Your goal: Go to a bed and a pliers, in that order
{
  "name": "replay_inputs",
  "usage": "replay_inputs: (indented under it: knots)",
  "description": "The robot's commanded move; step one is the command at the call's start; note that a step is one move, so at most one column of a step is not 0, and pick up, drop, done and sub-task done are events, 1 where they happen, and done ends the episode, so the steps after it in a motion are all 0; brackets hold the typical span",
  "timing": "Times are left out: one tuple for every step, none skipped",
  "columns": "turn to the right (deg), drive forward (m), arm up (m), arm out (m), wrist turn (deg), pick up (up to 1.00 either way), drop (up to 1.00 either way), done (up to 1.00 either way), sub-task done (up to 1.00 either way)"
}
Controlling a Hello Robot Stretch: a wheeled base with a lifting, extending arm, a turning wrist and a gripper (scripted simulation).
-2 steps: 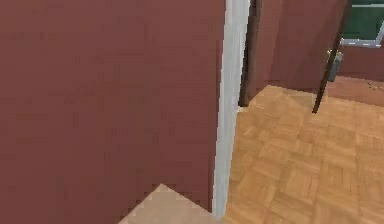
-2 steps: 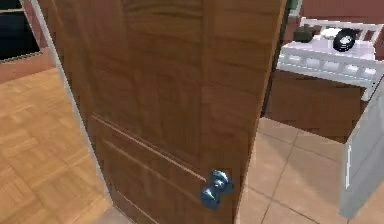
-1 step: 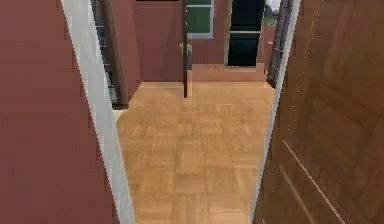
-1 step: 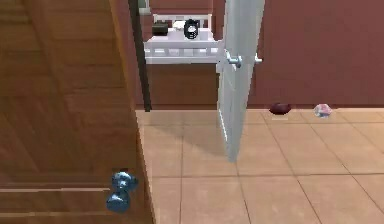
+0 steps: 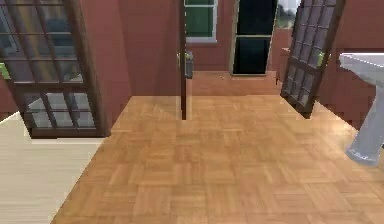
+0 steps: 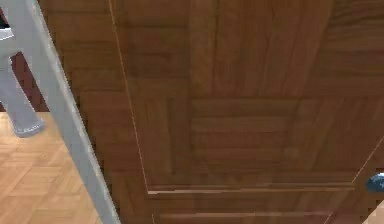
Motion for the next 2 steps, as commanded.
replay_inputs:
  knots:
    - [-30.0,0.0,0.0,0.0,0.0,0.0,0.0,0.0,0.0]
    - [0.0,0.55,0.0,0.0,0.0,0.0,0.0,0.0,0.0]
